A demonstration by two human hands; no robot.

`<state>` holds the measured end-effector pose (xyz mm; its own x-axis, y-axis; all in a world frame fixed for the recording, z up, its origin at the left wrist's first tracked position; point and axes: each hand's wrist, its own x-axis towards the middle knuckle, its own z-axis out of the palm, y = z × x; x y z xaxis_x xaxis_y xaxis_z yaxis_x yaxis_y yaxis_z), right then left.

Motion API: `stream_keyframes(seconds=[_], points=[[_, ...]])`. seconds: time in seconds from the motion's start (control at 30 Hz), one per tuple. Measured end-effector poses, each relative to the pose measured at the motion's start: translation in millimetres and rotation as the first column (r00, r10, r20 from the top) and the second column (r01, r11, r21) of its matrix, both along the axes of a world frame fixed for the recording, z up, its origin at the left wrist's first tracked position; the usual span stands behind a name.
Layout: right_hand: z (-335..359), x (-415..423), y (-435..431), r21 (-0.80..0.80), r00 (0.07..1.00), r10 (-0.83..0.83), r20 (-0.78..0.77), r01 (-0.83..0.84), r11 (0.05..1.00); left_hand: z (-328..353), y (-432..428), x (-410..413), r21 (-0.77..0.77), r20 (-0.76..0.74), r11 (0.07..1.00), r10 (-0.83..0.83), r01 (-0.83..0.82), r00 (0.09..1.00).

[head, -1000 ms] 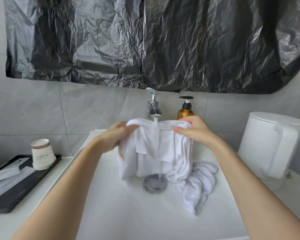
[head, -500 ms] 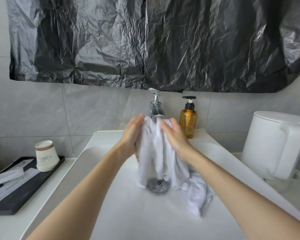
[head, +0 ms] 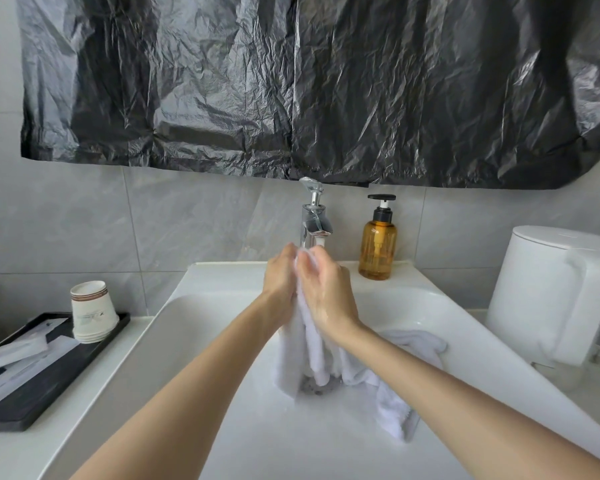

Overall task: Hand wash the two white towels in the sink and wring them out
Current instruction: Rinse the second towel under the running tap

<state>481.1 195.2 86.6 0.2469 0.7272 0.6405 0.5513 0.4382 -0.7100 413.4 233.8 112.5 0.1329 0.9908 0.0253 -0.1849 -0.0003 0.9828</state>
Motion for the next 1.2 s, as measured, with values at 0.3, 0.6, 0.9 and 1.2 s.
stream_keyframes(seconds=[0.3,0.6,0.9,1.2], points=[[-1,22,14,-0.090,0.979,-0.175,-0.103,0.165,0.982,-2,0,12,-0.012,-0.026,0.998,-0.067,0.066,0.997],[7,57,39,-0.219,0.933,-0.290,-0.216,0.243,0.945,6,-1,12,-0.085,0.028,0.954,-0.285,0.286,0.958],[33,111,-3,-0.385,0.955,0.218,0.199,-0.129,0.914,9,21,-33,0.255,-0.535,0.938,-0.065,0.235,0.842],[23,101,6,-0.283,0.840,0.108,0.532,0.056,0.957,6,33,-50,0.452,-0.618,0.860,0.113,0.234,0.778]])
